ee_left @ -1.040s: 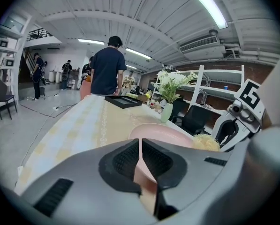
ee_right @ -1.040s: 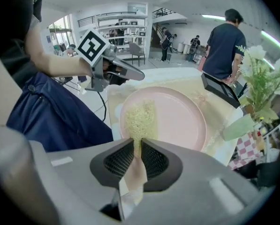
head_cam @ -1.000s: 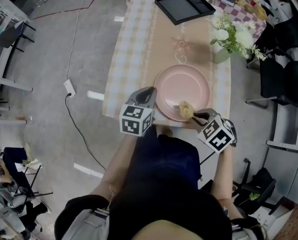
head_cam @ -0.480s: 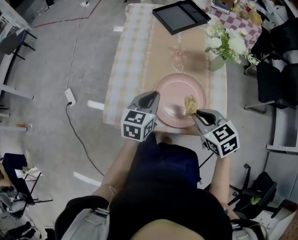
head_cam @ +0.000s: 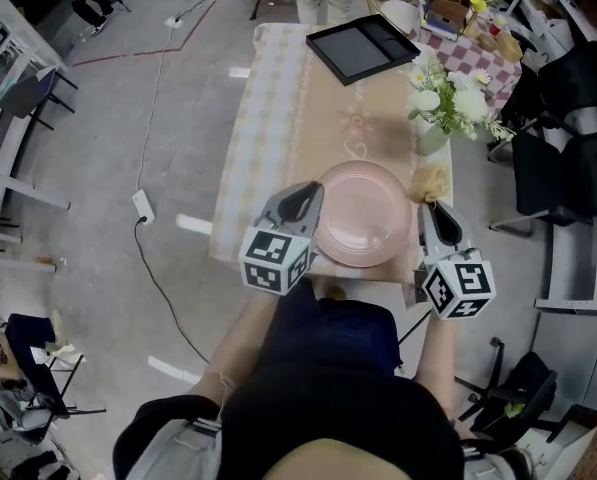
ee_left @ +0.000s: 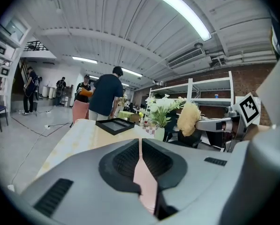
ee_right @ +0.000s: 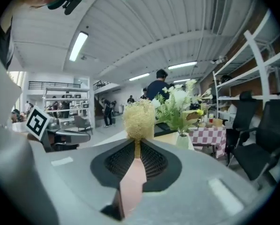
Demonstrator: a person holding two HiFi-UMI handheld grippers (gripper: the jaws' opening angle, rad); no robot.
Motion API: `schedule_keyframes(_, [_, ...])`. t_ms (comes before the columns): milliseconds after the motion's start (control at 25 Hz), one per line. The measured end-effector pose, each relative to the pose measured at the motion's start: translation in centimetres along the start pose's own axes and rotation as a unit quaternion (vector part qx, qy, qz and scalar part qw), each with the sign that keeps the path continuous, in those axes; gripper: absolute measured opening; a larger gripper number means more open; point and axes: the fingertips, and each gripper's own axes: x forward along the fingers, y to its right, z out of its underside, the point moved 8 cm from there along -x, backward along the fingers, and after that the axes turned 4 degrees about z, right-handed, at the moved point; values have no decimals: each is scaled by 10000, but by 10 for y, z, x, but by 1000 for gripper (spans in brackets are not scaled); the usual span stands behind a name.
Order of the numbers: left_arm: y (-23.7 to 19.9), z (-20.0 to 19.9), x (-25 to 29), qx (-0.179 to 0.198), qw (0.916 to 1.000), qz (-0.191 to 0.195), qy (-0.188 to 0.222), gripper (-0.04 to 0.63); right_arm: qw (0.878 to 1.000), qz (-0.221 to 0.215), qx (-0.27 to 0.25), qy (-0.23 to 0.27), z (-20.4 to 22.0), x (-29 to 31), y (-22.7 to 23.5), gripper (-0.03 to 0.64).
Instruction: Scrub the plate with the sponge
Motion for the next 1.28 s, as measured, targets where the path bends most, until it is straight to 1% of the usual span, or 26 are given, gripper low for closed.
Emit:
schedule_keyframes(120, [0, -12, -2, 57, 9996, -21, 260, 26, 9960, 596, 297, 590, -6, -8, 10, 40])
schedule_keyframes(240, [-1, -18, -4, 99, 9992, -28, 383, 26, 9886, 1110, 295, 970, -6, -16, 15, 41])
schedule_keyframes(360, [-2, -18, -4, 137, 9990, -58, 415, 26, 9820, 1484, 231, 1147, -2, -21, 20, 40])
schedule_keyframes(480, [-3, -17, -4, 156, 9990, -98, 419, 26, 9772, 1755, 270, 1162, 3, -26, 26, 38])
schedule_keyframes(640, [-8, -17, -4, 164, 9989, -165, 416, 26, 9746, 1917, 304, 1117, 7, -28, 31, 38])
schedule_keyframes(800, [-12, -16, -4, 156, 9989, -193, 400, 26, 9737, 2003, 200, 1067, 7, -27, 32, 37])
schedule_keyframes(1280, [-18, -11, -3, 121, 9992, -238, 299, 26, 9729, 2134, 154, 882, 14, -30, 34, 34])
